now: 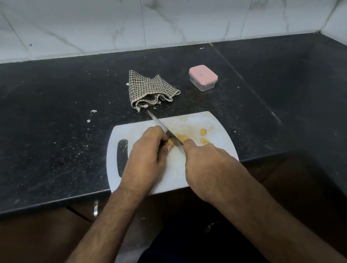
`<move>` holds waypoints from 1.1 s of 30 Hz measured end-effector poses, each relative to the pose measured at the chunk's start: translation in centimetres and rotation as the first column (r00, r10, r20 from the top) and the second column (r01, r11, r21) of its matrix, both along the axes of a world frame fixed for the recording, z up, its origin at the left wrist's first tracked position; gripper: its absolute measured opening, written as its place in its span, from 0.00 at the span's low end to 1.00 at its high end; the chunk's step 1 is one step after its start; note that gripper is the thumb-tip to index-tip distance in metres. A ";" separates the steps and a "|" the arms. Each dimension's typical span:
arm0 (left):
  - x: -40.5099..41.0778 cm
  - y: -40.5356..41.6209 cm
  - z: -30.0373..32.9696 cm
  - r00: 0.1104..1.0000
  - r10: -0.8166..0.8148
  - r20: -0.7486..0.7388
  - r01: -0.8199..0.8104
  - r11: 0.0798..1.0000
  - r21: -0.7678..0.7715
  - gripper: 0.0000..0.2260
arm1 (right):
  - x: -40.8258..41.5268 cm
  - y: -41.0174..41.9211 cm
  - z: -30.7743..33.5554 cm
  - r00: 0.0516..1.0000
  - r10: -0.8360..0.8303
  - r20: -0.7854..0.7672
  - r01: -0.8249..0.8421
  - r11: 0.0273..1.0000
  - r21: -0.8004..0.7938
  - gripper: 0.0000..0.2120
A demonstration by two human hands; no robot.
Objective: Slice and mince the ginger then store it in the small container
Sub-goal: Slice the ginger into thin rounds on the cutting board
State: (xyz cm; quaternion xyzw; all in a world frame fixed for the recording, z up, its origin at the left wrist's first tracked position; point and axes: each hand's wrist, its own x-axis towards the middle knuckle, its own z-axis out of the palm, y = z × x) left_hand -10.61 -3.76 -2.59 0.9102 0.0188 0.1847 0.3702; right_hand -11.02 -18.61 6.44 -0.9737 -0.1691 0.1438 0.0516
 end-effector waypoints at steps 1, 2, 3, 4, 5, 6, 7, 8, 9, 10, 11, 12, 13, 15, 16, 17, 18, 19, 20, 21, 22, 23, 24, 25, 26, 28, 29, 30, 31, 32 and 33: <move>0.0 0.0 0.0 1.000 -0.002 -0.001 0.002 1.000 -0.002 0.04 | 0.1 0.1 -0.1 1.000 0.001 0.006 -0.001 1.000 -0.002 0.19; 0.1 0.1 0.0 1.000 -0.002 -0.003 0.002 1.000 -0.004 0.04 | 0.0 0.1 -0.1 1.000 -0.002 0.015 0.002 1.000 -0.001 0.18; 0.1 0.2 0.0 1.000 0.000 -0.003 0.000 1.000 -0.006 0.04 | 0.1 0.2 -0.2 1.000 -0.009 0.016 0.009 1.000 0.002 0.18; 0.2 0.3 -0.1 1.000 0.003 -0.002 -0.003 1.000 -0.012 0.05 | 0.1 0.2 -0.2 1.000 -0.016 0.004 0.016 1.000 0.006 0.18; 0.2 0.3 -0.2 1.000 0.005 0.000 -0.005 1.000 -0.022 0.05 | 0.1 0.0 -0.3 1.000 -0.020 -0.013 0.020 1.000 0.008 0.17; 0.2 0.3 -0.3 1.000 0.008 0.001 -0.008 0.999 -0.035 0.06 | 0.1 -0.1 -0.3 0.999 -0.023 -0.030 0.023 1.000 0.007 0.17; 0.2 0.2 -0.4 1.000 0.009 -0.002 -0.009 0.999 -0.046 0.07 | 0.2 -0.4 -0.3 0.999 -0.024 -0.043 0.025 1.000 0.008 0.17; 0.2 0.2 -0.4 1.000 0.011 -0.007 -0.011 0.998 -0.055 0.08 | 0.1 -0.6 -0.2 0.998 -0.025 -0.053 0.025 1.000 0.011 0.16; 0.2 0.2 -0.4 1.000 0.015 -0.011 -0.016 0.998 -0.063 0.09 | 0.1 -0.8 -0.1 0.998 -0.025 -0.059 0.026 1.000 0.015 0.16; 0.2 0.2 -0.3 1.000 0.022 -0.015 -0.023 0.997 -0.071 0.10 | 0.0 -0.7 0.1 0.997 -0.024 -0.068 0.025 1.000 0.013 0.16; 0.2 0.3 -0.2 0.999 0.029 -0.019 -0.031 0.997 -0.075 0.11 | 0.1 -0.7 0.3 0.997 -0.025 -0.077 0.026 1.000 0.005 0.16; 0.2 0.4 -0.3 0.999 0.037 -0.020 -0.039 0.997 -0.072 0.11 | 0.2 -0.5 0.3 0.996 -0.027 -0.087 0.027 1.000 -0.009 0.17; 0.2 0.5 -0.3 0.999 0.045 -0.019 -0.046 0.997 -0.064 0.11 | 0.4 -0.2 0.3 0.995 -0.027 -0.097 0.025 0.999 -0.026 0.19; 0.2 0.6 -0.5 0.999 0.048 -0.012 -0.048 0.998 -0.047 0.08 | 0.7 0.4 0.0 0.994 -0.021 -0.112 0.016 0.999 -0.040 0.21; 0.2 0.5 -0.6 0.999 0.047 -0.006 -0.047 0.998 -0.042 0.07 | 0.8 0.5 -0.1 0.993 -0.016 -0.115 0.012 0.999 -0.035 0.21; 0.3 0.4 -0.6 0.999 0.044 0.001 -0.044 0.998 -0.038 0.06 | 0.9 0.5 -0.2 0.993 -0.014 -0.117 0.010 0.999 -0.030 0.22; 0.2 0.3 -0.6 0.999 0.043 0.007 -0.042 0.998 -0.036 0.06 | 0.8 0.3 -0.3 0.993 -0.014 -0.118 0.011 1.000 -0.029 0.21; 0.3 0.2 -0.5 0.999 0.042 0.013 -0.041 0.999 -0.033 0.06 | 0.6 0.0 -0.4 0.993 -0.016 -0.115 0.013 0.999 -0.030 0.21; 0.3 0.1 -0.5 0.999 0.040 0.018 -0.039 0.999 -0.031 0.06 | 0.3 -0.2 -0.4 0.994 -0.018 -0.109 0.014 0.999 -0.030 0.21; 0.4 0.1 -0.5 0.999 0.037 0.021 -0.036 0.999 -0.028 0.06 | 0.0 -0.5 -0.5 0.995 -0.018 -0.100 0.015 1.000 -0.028 0.21; 0.4 0.1 -0.4 0.999 0.035 0.025 -0.034 0.999 -0.025 0.06 | -0.2 -0.7 -0.5 0.995 -0.018 -0.096 0.015 1.000 -0.026 0.21; 0.5 0.1 -0.4 0.999 0.034 0.033 -0.033 0.999 -0.022 0.07 | -0.3 -0.7 -0.5 0.995 -0.018 -0.100 0.015 0.999 -0.028 0.21; 0.5 0.3 -0.4 0.999 0.032 0.041 -0.031 0.999 -0.018 0.06 | -0.3 -0.7 -0.4 0.993 -0.020 -0.113 0.016 0.999 -0.033 0.22; 0.5 0.4 -0.4 0.998 0.029 0.049 -0.029 1.000 -0.011 0.06 | -0.1 -0.6 -0.4 0.992 -0.021 -0.125 0.017 0.999 -0.039 0.22; 0.5 0.5 -0.4 0.998 0.026 0.055 -0.026 1.000 -0.001 0.06 | 0.1 -0.5 -0.6 0.991 -0.021 -0.131 0.016 0.999 -0.040 0.22; 0.3 0.6 -0.5 0.998 0.024 0.059 -0.025 1.000 0.005 0.07 | 0.2 -0.1 -1.1 0.994 -0.007 -0.110 0.003 0.999 -0.034 0.20; 0.2 0.5 -0.5 0.998 0.023 0.063 -0.023 1.000 -0.001 0.08 | 0.2 0.0 -1.6 0.997 0.000 -0.082 -0.003 1.000 -0.029 0.20; 0.2 0.5 -0.5 0.997 0.023 0.067 -0.022 1.000 -0.010 0.08 | 0.1 0.0 -2.0 0.999 0.002 -0.052 -0.004 1.000 -0.025 0.19; 0.3 0.4 -0.5 0.997 0.024 0.069 -0.023 1.000 -0.017 0.09 | 0.1 0.0 -2.4 1.000 0.000 -0.029 0.000 1.000 -0.023 0.18; 0.3 0.2 -0.5 0.997 0.026 0.069 -0.024 1.000 -0.020 0.08 | 0.1 -0.1 -2.7 1.000 -0.008 -0.025 0.007 1.000 -0.019 0.18; 0.4 0.1 -0.5 0.998 0.027 0.064 -0.026 0.999 -0.021 0.08 | 0.1 -0.3 -2.9 0.999 -0.016 -0.037 0.016 1.000 -0.009 0.19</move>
